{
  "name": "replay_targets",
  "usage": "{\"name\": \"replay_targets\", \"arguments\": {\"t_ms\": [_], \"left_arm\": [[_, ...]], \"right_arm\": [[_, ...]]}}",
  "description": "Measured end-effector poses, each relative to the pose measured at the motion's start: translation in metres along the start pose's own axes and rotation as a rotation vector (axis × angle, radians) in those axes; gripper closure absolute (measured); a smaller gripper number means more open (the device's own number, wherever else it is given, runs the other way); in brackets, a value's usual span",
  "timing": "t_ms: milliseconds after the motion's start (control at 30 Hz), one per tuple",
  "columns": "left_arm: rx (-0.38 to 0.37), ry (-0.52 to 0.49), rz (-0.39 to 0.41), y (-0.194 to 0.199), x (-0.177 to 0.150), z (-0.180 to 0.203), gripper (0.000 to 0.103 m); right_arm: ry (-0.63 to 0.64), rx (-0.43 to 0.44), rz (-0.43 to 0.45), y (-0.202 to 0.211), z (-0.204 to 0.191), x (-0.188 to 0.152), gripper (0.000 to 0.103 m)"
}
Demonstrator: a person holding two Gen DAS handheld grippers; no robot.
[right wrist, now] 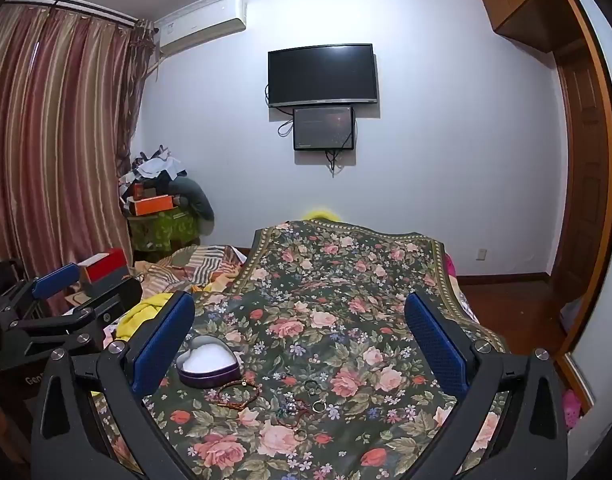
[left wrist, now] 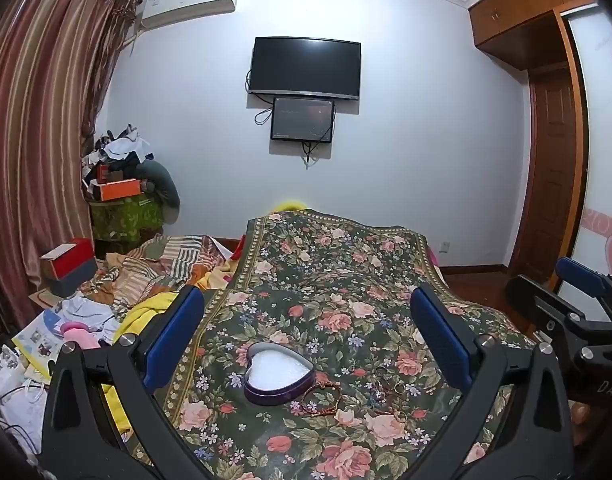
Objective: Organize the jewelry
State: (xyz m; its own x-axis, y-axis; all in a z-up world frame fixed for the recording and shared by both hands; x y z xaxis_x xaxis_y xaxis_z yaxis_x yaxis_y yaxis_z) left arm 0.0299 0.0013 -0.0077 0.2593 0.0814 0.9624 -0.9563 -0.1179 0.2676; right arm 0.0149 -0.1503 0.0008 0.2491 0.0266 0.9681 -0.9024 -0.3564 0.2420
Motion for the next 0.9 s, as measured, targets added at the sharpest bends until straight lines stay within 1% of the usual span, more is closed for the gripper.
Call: {"name": "replay_targets", "arguments": {"t_ms": [300,333,900], "left_arm": [[-0.001,-0.016,-0.002,-0.01,-0.003,0.002,0.0],[-0.005,-0.018,0.004,-0.001,-0.001,0.002,0.0],[-0.008,-0.018,0.019,0.007,0.003,0.002,0.0]], "right_arm": [[-0.004,0.001,-0.002,0.001,0.0,0.0,0.0],[-0.005,0.001,-0.002,0.001,0.0,0.0,0.0],[-0.001,-0.003,0.006,0.004,-0.001,0.004,0.0]]}}
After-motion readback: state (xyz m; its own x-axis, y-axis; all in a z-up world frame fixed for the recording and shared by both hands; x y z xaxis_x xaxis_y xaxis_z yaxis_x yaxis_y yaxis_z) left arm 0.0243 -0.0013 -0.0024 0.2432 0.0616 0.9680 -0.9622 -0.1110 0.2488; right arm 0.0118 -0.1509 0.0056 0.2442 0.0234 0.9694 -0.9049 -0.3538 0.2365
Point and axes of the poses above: each gripper's, at about its wrist camera, not at the fingertips, and y roughly against the way its jaws point, z to its right, x to its top, the point moved 3 cm from there along -y, roughly the way its jaws point, and after that the axes turned 7 degrees about x, right-handed, at the moved point
